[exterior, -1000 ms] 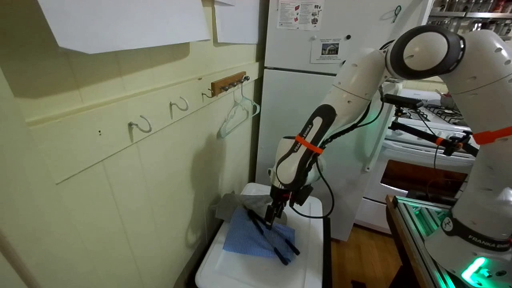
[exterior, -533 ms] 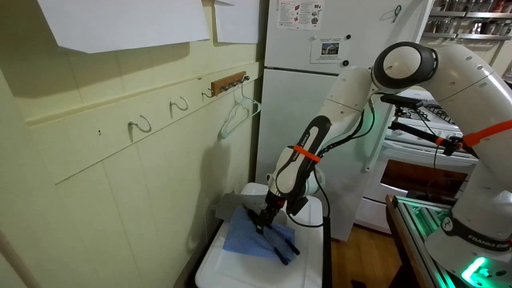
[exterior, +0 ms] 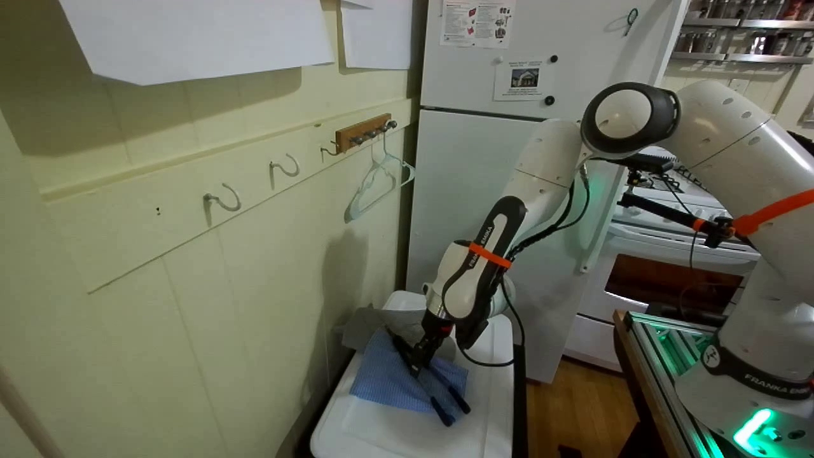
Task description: Hang the tongs on the first white hook from the right.
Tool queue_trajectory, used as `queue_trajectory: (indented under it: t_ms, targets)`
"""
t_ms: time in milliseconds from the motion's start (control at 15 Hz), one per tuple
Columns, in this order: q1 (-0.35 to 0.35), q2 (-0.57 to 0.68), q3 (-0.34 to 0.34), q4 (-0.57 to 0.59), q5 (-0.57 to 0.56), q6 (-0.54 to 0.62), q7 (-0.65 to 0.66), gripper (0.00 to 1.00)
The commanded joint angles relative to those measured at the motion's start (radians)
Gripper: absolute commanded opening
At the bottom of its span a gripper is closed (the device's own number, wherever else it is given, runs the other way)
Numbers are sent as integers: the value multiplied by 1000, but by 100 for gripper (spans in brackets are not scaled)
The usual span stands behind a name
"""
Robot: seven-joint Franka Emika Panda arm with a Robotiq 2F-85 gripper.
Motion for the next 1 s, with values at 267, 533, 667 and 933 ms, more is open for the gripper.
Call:
queue_trajectory:
  t_ms: [267,533,667,933]
  targets:
    - [65,25,-46,48,-46,-21,95,57]
    - [103,24,-82,56,-43,-33,129,71]
    - [109,30,-82,60,-45,-27,134,42]
    - [115,23,-85,59,-44,-23,142,27]
